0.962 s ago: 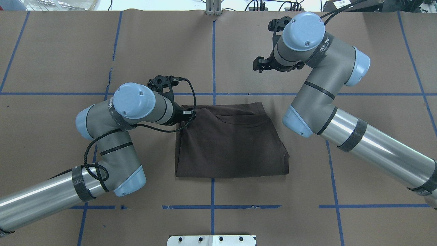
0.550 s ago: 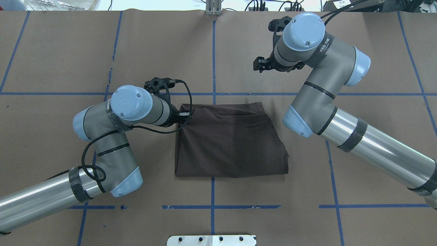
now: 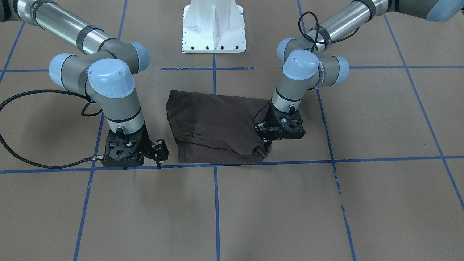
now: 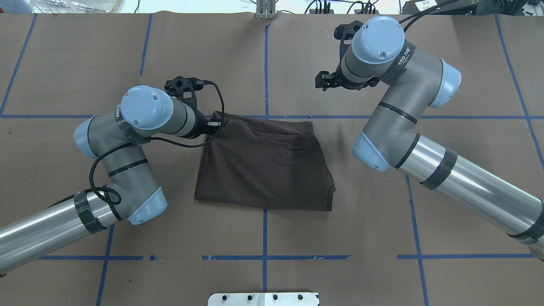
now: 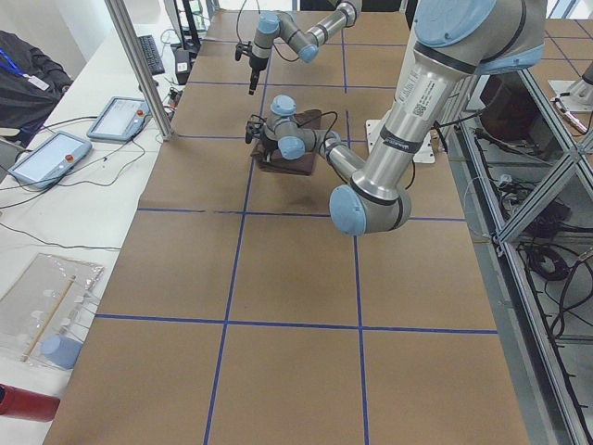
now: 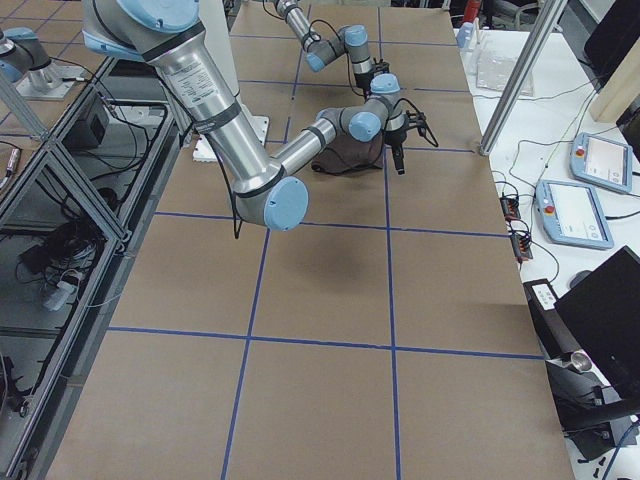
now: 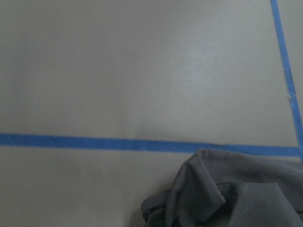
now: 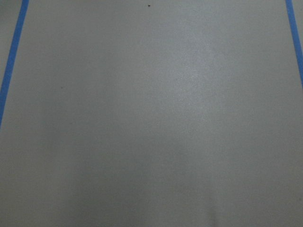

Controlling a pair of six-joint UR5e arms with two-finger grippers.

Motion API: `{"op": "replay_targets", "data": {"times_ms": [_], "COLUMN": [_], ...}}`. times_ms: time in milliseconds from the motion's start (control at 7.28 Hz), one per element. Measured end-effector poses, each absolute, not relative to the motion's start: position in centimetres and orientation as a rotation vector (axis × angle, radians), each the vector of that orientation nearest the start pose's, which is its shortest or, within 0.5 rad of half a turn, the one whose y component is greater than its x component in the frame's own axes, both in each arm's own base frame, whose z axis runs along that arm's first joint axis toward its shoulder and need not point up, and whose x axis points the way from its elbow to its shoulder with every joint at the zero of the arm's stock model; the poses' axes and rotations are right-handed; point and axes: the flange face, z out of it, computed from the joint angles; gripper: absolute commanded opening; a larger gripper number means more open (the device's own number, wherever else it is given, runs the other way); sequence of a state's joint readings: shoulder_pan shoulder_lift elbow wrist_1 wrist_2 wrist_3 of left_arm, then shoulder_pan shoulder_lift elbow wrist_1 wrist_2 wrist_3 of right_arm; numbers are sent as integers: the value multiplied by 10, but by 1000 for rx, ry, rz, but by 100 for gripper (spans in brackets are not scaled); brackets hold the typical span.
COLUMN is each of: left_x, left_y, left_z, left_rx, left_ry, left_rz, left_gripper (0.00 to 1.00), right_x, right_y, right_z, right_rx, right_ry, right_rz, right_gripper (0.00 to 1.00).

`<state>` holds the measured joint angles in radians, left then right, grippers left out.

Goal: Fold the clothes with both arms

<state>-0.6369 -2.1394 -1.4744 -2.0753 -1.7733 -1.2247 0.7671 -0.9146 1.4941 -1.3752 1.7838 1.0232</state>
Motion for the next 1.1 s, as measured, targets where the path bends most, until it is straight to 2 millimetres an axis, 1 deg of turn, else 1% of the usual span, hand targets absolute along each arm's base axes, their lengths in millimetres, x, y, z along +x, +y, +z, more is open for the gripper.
{"op": "replay_targets", "data": {"times_ms": [137,275,412,550,687,825,962,1099], "left_x": [504,500,489,468,437,402,359,308], "left_y": [-521,-524,-529,-536,-538,-534,-523,-511], "left_z": [319,320,316,314,319,331,352,376], "left_rx": [301,314,339,364,385,409,431,450], "left_ry": [940,935,931,922,909,892,869,845], "left_rz": [-169,-154,-120,-71,-15,36,89,148], "left_gripper": [100,100,100,100,100,100,100,100], "right_x": [-445,-444,-442,-433,-417,-393,-359,-316], "right_y": [-585,-583,-581,-581,-583,-589,-598,-606], "right_z": [284,283,281,283,290,302,319,345], "right_rx": [312,308,295,277,259,249,251,256], "right_ry": [-737,-743,-757,-773,-785,-790,-786,-774], "right_rz": [124,120,110,102,93,68,16,-48], "right_gripper": [100,100,100,100,100,100,100,100]}}
